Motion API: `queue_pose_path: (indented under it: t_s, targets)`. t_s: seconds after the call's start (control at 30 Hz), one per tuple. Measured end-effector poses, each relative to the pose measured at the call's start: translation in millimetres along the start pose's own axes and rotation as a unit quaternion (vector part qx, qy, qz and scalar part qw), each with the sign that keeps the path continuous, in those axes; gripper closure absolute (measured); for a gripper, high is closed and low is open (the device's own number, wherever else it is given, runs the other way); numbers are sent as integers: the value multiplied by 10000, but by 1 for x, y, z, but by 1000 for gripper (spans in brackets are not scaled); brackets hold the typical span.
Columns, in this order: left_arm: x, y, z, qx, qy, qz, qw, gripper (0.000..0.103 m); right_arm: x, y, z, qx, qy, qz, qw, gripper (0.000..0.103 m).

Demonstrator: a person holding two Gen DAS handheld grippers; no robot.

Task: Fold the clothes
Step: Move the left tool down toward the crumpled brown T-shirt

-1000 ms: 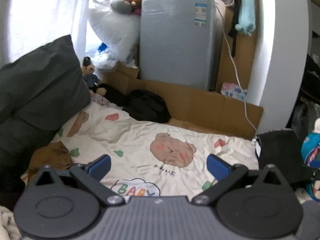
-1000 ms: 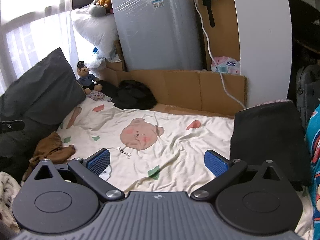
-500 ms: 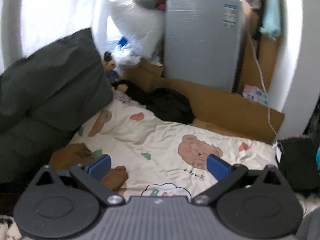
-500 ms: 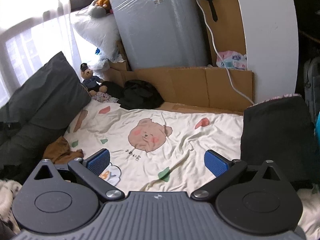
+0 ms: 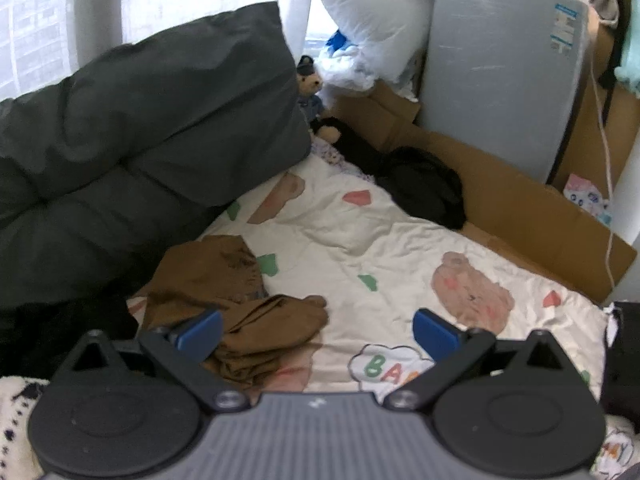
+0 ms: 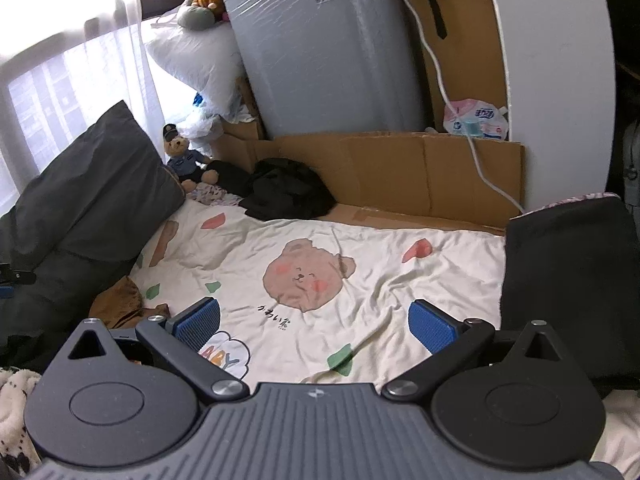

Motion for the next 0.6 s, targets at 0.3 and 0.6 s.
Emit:
queue_pose_path:
  t_s: [0.3, 0.6]
  targets:
    - [65, -38, -29, 809, 1325, -134, 9878, 1, -2, -12, -1, 26, -178, -1, 9998, 0]
    - [114, -61, -38, 1022, 1462, 412, 9831, 6, -6, -22, -5, 123, -322, -38, 9994, 0]
Point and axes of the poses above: each gripper's, at about its wrist camera, not at the fingertips, and y roughly against the way its jaws point, x to its left, z to its top, the point moved 2 cm from there along -y, roughly the way its jaws point, and after that the axes turned 4 degrees about x, right-handed, at the moved point
